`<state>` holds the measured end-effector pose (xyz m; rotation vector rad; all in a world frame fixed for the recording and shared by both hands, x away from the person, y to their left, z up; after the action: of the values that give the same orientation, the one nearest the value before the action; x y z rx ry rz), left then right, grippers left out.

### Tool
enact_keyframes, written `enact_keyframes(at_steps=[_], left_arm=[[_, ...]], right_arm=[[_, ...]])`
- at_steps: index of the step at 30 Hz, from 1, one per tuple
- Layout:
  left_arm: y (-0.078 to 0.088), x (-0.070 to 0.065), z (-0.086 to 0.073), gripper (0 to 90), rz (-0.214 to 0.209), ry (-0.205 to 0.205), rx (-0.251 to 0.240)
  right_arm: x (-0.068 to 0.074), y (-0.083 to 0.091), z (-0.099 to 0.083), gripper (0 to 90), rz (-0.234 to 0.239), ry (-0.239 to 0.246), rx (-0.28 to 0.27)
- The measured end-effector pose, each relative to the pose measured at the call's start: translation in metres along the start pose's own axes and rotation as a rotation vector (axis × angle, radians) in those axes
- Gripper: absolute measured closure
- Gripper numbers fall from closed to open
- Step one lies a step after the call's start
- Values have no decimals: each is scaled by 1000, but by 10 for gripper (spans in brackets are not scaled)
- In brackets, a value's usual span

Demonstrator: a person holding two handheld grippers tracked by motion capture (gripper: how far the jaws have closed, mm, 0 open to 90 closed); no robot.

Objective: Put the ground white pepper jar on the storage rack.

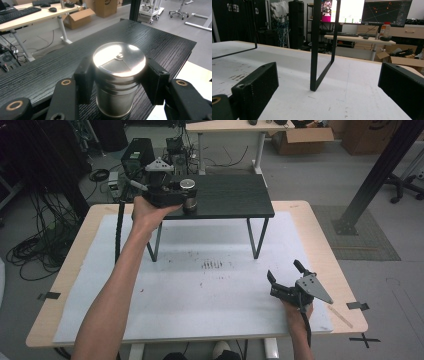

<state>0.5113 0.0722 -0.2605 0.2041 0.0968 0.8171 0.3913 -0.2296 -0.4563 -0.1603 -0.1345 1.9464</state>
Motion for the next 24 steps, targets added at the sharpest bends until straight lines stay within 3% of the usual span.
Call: enact_keyframes(at_steps=[24], left_arm=[[-1,1,0,487,4,3,-4]], right_arm=[[0,0,0,25,0,1,0]])
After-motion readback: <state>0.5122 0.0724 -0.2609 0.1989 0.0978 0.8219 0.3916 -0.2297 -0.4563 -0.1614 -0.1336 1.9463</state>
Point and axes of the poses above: each handheld gripper's, and its own axes: y roughly backward along the jaws, z roughly out of its top, x roughly to its left, the point moved 10 cm from there along -y, roughly forward along the jaws, and after that the axes turned 11 degrees about -x, right-handed, at the moved point
